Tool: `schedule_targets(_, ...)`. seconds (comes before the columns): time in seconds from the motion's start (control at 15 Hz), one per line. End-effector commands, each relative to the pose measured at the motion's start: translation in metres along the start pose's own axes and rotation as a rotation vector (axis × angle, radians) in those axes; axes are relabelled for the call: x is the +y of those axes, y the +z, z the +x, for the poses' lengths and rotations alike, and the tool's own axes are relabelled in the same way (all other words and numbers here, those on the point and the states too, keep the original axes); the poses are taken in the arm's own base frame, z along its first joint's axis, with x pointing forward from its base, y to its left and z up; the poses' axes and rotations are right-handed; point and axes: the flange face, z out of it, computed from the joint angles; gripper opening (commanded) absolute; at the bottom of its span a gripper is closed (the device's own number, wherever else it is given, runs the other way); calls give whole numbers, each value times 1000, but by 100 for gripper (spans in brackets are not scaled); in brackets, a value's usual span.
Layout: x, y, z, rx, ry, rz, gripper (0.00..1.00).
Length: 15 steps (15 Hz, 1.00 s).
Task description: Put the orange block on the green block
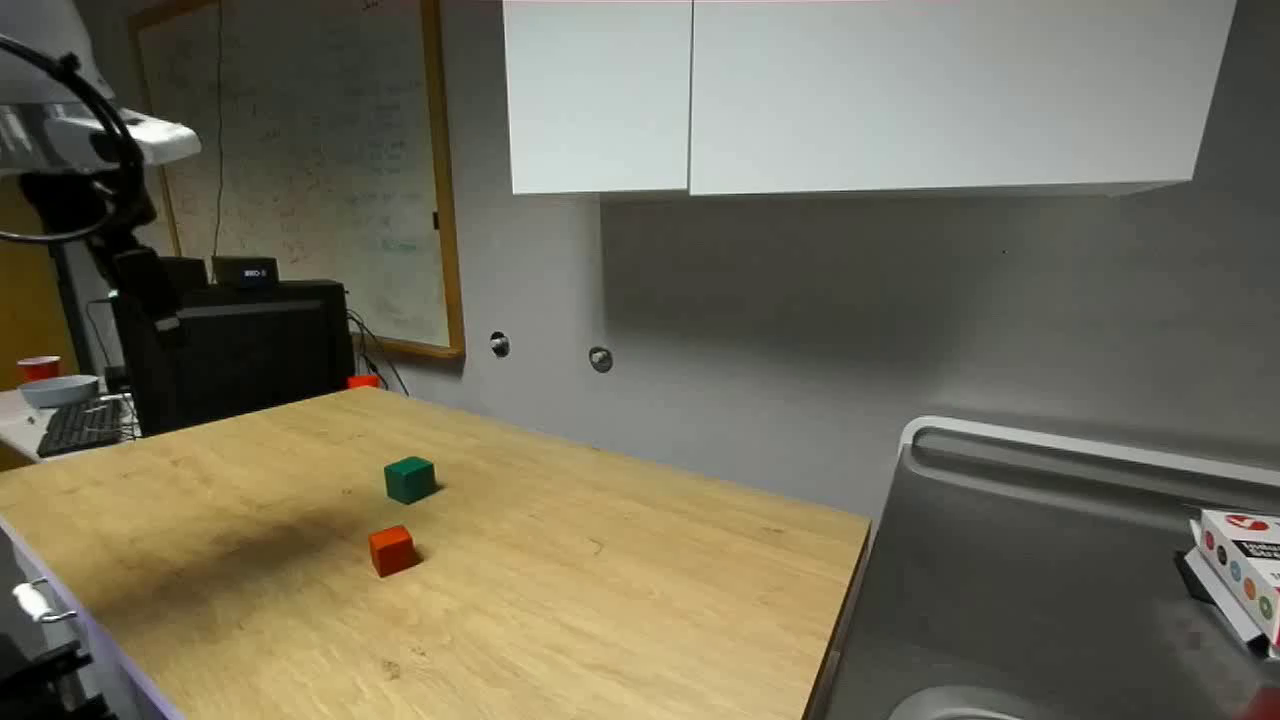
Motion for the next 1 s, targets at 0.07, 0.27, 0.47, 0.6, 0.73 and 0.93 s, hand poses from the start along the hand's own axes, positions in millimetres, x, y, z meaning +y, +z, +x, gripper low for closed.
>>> schedule_targets(0.07,0,-1,0,-2,0,0,100)
schedule_targets(0.27,0,-1,0,-2,0,0,100)
schedule_targets(0.47,0,-1,0,-2,0,0,100)
schedule_targets(0.6,4,3,5,4,18,-13,100)
schedule_targets(0.73,14,7,12,14,49,-19,100)
schedule_targets(0.93,41,16,28,41,119,-35,100)
